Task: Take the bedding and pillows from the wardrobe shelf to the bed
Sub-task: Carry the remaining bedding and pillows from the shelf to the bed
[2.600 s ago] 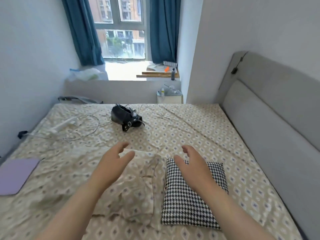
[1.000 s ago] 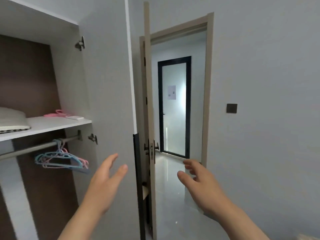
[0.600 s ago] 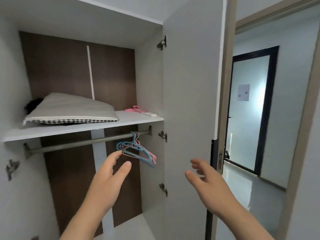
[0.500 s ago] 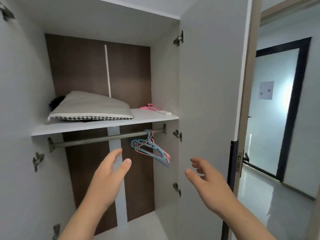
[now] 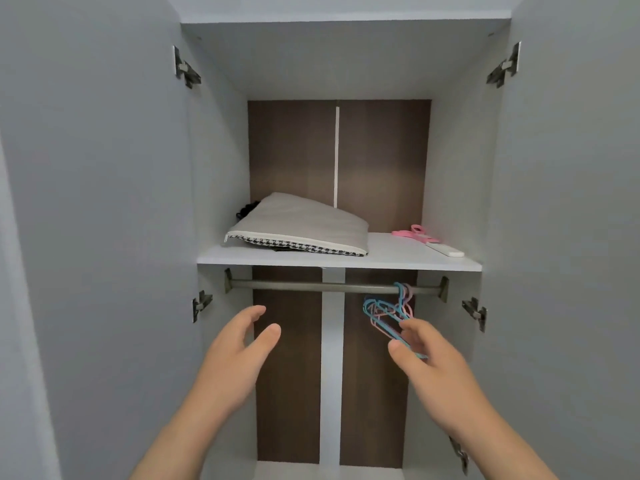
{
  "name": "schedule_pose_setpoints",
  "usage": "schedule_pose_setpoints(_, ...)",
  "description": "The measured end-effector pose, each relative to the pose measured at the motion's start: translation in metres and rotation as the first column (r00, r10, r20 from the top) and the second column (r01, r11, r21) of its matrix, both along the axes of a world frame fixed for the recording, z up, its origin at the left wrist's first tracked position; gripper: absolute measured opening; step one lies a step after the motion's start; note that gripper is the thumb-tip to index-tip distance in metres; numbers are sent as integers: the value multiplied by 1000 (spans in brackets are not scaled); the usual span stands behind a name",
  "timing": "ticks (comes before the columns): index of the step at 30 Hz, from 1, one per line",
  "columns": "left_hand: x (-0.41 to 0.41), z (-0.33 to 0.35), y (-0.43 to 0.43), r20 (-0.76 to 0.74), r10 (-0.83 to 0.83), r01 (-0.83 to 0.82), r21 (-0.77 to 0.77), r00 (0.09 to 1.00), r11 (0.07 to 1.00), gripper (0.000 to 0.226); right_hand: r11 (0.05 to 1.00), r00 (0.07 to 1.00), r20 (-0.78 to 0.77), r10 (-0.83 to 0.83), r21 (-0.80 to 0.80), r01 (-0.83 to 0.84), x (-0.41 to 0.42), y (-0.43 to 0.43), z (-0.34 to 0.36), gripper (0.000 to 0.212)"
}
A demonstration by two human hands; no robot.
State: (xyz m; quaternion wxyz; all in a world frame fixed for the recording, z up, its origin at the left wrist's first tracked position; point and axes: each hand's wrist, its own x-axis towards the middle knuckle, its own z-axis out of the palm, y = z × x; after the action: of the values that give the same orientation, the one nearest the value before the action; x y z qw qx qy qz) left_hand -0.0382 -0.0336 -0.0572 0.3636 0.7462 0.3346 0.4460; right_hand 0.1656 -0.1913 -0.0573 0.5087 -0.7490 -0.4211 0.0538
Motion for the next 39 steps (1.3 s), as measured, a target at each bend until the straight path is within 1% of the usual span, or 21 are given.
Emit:
schedule_pose_setpoints(4,12,-1,5,-10,62,-62,6,998,998,41,998,998,-3,68,-18,-68,23,19,0,41)
schedule_pose_setpoints(7,25,1,15,12,90,-91,20,996,996,38,995,995,-12,97,-23,-97,40,37,2,42)
schedule_pose_setpoints(11,49,7,44,21,128,-129,32,992,991,43,995,995,11,98,-16,-98,68,69,10,43)
schedule_pose_setpoints(13,63,12,68,35,137,-138,32,990,990,43,995,995,9,96,-18,-96,81,91,17,44)
schedule_pose_setpoints(16,84,21,107,70,131,-134,54,989,989,37,996,996,27,88,25,-88,97,128,27,47)
schedule_pose_setpoints(18,98,25,136,78,116,-122,73,990,990,35,997,996,50,70,35,-72,107,157,34,45)
schedule_pose_setpoints(23,126,51,215,125,93,-106,100,988,989,40,997,994,108,19,77,-28,133,237,63,40)
schedule_pose_setpoints(27,143,83,272,123,53,-73,161,991,984,30,990,990,138,-18,143,-2,148,293,90,40)
schedule_pose_setpoints(31,159,113,322,129,32,-58,202,991,978,39,980,983,171,-62,197,27,159,340,111,42)
schedule_pose_setpoints(34,174,131,348,107,41,-67,250,993,966,65,980,976,200,-82,192,43,166,369,124,42)
schedule_pose_setpoints(35,180,137,355,101,51,-76,262,994,962,68,981,974,210,-83,190,43,169,377,128,42)
schedule_pose_setpoints(39,204,152,384,61,82,-96,285,995,954,66,983,960,259,-111,170,68,179,404,144,47)
